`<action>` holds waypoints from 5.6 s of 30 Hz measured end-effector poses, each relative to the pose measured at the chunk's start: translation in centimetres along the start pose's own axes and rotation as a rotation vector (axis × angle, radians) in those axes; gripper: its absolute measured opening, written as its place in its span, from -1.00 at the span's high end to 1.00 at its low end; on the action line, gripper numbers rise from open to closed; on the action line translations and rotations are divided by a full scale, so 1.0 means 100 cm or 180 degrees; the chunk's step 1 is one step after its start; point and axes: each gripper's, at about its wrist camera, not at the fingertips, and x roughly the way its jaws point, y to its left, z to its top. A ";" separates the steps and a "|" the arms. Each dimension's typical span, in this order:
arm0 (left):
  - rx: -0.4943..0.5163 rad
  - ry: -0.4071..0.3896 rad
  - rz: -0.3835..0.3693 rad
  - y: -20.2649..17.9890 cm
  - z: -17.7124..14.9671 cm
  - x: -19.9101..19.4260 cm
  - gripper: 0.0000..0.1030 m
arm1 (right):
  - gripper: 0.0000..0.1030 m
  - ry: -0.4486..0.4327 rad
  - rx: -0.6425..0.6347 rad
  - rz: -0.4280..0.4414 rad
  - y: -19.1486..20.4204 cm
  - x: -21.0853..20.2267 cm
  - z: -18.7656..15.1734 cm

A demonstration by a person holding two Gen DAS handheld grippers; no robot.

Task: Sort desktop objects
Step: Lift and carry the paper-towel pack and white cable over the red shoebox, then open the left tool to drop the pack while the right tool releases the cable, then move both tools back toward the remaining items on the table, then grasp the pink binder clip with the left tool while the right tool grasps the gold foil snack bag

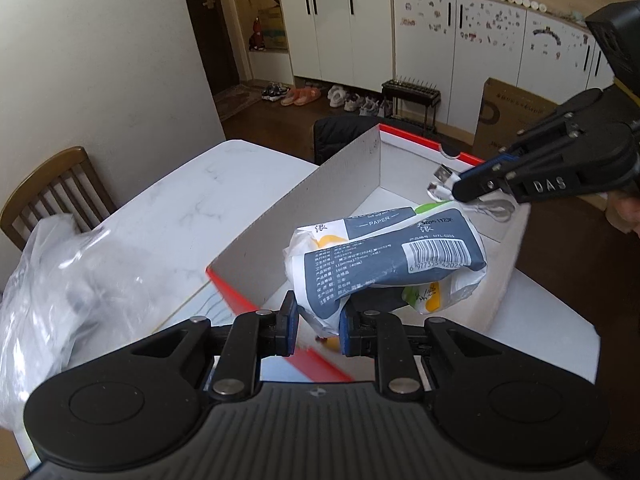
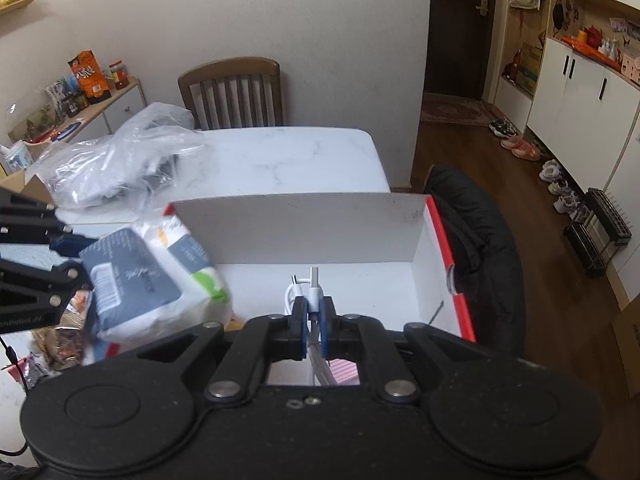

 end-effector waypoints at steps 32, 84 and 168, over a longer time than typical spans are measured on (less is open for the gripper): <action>-0.0050 0.0516 -0.0002 0.002 0.025 0.088 0.64 | 0.90 0.0956 -0.0288 0.0295 -0.008 0.085 -0.028; -0.1131 -0.0090 0.0210 0.043 -0.090 -0.078 0.57 | -0.53 0.0348 -0.0317 0.0670 0.049 0.002 -0.017; -0.0879 0.0444 -0.0154 0.122 -0.293 -0.069 -0.62 | -0.51 0.0890 -0.0164 0.0604 0.301 0.116 -0.052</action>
